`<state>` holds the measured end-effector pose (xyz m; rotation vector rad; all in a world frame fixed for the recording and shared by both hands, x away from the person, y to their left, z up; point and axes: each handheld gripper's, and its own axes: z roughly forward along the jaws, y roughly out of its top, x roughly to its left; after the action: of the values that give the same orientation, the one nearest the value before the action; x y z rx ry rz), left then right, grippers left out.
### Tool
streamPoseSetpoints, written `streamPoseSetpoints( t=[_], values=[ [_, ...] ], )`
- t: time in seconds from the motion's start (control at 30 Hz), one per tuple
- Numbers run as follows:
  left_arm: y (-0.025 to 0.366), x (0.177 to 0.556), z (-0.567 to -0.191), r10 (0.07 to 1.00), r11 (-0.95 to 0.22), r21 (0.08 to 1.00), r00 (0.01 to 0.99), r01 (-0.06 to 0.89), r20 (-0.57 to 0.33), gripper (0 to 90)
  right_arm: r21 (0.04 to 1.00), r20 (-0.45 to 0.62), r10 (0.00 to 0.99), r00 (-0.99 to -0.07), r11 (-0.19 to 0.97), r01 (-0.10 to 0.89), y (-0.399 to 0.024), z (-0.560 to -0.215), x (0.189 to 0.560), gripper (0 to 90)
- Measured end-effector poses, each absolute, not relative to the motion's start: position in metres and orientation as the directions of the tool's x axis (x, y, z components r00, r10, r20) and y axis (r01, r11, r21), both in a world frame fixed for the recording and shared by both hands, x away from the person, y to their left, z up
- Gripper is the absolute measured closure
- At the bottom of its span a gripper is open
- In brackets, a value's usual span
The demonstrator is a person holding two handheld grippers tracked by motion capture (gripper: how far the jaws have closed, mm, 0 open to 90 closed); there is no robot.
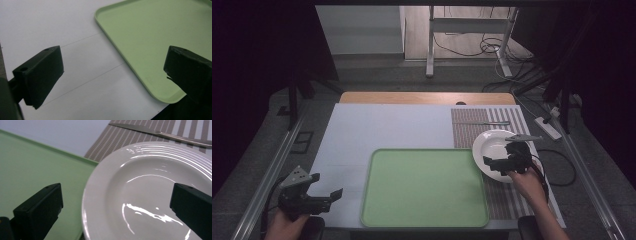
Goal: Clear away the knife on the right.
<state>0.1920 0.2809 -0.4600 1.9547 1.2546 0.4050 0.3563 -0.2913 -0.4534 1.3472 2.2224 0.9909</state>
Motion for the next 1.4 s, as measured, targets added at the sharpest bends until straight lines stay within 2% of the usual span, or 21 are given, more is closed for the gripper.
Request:
streamPoseSetpoints(
  t=[0.27,0.93,1.4],
  values=[
    [0.281,0.192,-0.46,0.873,-0.224,0.742,0.468,0.632,-0.135,2.8,0.711,-0.02,0.89,-0.455,0.332,0.619,-0.295,-0.459,0.382,0.0],
    [0.281,0.192,-0.46,0.873,-0.22,0.743,0.467,0.633,-0.139,2.8,0.689,0.009,0.924,-0.382,0.272,0.672,-0.304,-0.467,0.434,0.0],
    [0.282,0.192,-0.46,0.873,-0.22,0.744,0.468,0.632,-0.14,2.8,0.672,-0.016,0.937,-0.348,0.268,0.69,-0.305,-0.473,0.464,0.0]
  ],
)
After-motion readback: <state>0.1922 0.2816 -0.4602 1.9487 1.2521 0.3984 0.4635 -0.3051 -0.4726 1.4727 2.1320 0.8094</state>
